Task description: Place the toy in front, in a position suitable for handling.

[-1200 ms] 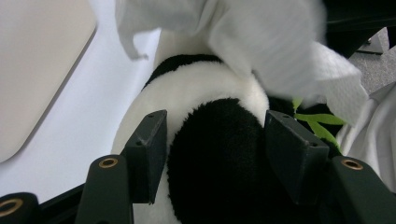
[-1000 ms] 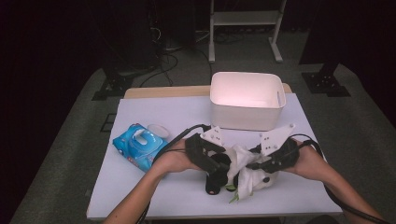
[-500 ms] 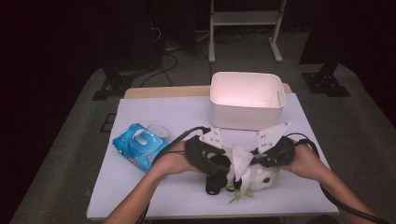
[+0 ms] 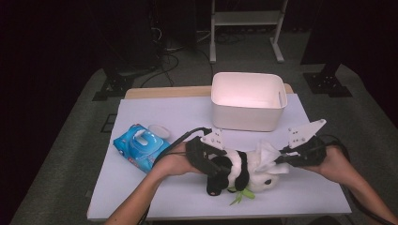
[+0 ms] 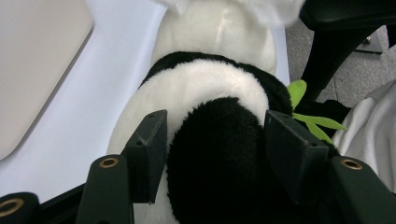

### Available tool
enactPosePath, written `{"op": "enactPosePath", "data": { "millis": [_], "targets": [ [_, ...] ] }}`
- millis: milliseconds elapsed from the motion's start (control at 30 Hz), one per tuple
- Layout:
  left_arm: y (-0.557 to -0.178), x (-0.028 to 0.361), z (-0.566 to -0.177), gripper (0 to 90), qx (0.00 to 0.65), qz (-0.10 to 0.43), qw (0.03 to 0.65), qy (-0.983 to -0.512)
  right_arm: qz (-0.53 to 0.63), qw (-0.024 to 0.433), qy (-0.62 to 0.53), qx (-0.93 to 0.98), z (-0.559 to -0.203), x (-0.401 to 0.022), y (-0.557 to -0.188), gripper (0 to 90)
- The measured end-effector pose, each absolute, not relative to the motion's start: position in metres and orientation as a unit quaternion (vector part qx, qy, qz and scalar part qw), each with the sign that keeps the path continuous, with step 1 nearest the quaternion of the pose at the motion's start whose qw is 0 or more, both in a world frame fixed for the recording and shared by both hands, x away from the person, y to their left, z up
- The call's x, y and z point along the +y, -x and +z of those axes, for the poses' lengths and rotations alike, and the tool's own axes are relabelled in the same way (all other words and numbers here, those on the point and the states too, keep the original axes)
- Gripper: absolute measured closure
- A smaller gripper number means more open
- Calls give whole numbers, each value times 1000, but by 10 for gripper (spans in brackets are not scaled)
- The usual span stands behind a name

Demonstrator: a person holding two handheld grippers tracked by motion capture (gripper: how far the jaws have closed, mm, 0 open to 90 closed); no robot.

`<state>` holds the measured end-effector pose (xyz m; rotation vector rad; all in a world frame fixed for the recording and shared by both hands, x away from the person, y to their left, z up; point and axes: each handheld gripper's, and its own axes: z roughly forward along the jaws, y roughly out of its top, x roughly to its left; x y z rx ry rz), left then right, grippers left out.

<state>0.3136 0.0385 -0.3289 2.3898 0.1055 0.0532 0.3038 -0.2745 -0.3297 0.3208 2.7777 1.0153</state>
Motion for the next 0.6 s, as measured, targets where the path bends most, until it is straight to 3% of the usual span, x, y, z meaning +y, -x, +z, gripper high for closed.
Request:
{"op": "enactPosePath", "data": {
  "millis": [267, 600],
  "targets": [
    [-315, 36, -328, 403, 41, 22, 363, -931, 341, 76, -131, 928, -339, -291, -303, 810],
    [-314, 36, -329, 401, 43, 23, 365, -930, 355, 72, -76, 929, -322, -240, -311, 809]
  ]
}}
